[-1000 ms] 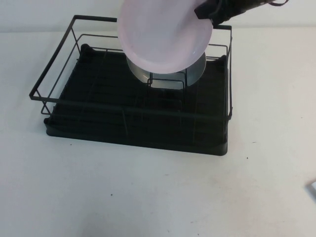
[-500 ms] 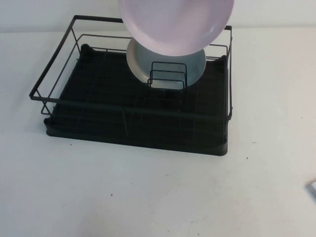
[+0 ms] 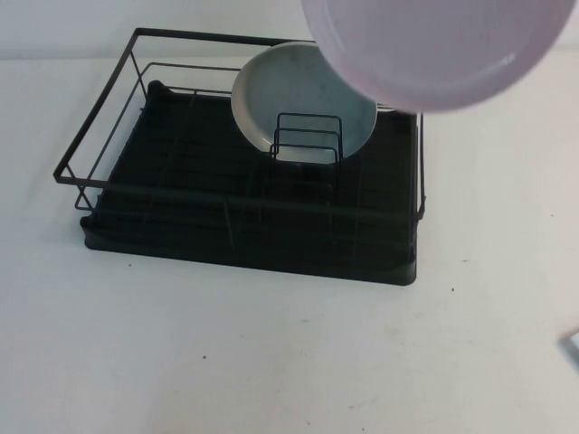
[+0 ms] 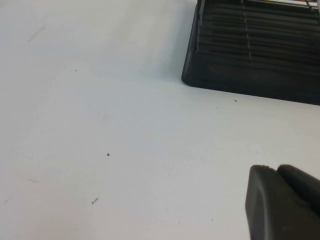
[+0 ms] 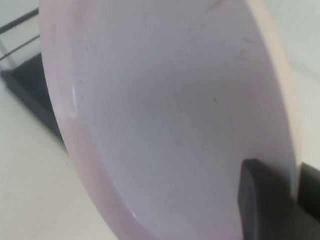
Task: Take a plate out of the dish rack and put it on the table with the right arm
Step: Place the plate from the table
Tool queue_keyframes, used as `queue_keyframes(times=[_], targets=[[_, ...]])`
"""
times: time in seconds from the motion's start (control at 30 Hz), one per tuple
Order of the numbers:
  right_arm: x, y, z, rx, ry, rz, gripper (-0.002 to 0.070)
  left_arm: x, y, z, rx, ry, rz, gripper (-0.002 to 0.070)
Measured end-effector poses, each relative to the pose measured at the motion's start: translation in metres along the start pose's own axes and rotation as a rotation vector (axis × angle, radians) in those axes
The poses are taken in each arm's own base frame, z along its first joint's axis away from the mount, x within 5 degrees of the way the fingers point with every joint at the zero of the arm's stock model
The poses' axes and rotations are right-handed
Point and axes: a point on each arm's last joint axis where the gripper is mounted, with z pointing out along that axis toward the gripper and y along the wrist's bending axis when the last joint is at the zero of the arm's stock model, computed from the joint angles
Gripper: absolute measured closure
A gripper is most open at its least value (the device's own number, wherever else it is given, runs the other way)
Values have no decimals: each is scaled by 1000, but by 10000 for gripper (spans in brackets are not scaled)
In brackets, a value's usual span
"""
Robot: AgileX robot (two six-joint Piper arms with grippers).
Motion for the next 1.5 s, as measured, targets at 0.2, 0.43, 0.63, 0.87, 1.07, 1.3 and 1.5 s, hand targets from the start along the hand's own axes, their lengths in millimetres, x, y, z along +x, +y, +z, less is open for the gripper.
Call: queue_keyframes(times=[0.2, 0.43, 0.63, 0.87, 1.07, 1.3, 1.5], targets=[[72, 31, 6, -90, 64, 190, 633, 0, 0, 0, 0, 0, 0, 679], [160, 75, 76, -253, 134, 471, 633, 0, 0, 0, 0, 0, 0, 679], [193, 101, 133, -322, 272, 643, 633, 0, 0, 0, 0, 0, 0, 679], [219, 110, 199, -337, 395, 753, 633, 0, 0, 0, 0, 0, 0, 679], [238, 113, 234, -357, 437, 803, 633, 0, 0, 0, 0, 0, 0, 679], [242, 113, 243, -355, 452, 817, 633, 0, 0, 0, 0, 0, 0, 679], [244, 112, 245, -346, 456, 806, 491, 0, 0, 0, 0, 0, 0, 679]])
